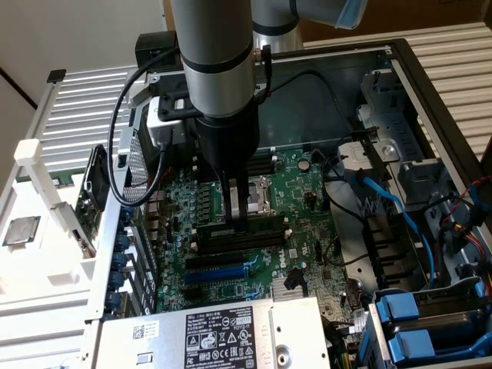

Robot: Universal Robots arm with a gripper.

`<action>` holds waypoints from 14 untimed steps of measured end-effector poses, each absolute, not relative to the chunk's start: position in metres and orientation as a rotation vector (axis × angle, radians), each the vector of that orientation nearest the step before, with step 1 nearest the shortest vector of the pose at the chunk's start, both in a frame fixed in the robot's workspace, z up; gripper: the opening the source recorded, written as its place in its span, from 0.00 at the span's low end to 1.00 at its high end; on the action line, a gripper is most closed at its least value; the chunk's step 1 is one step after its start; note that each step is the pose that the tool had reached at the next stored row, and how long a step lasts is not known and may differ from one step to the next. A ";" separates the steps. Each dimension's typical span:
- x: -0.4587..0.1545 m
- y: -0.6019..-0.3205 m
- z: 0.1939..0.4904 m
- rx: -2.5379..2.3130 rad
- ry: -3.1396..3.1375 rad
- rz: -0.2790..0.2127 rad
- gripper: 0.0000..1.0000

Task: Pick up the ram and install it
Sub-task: 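Insert the ram into the slot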

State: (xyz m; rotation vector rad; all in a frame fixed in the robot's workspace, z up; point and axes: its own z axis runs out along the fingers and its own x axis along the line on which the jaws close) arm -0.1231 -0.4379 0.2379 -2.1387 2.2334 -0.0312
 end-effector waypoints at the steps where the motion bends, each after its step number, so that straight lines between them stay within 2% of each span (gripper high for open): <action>1: -0.123 -0.438 0.238 -2.138 2.234 -0.031 0.13; 14: -0.124 -0.438 0.236 -2.136 2.236 -0.031 0.13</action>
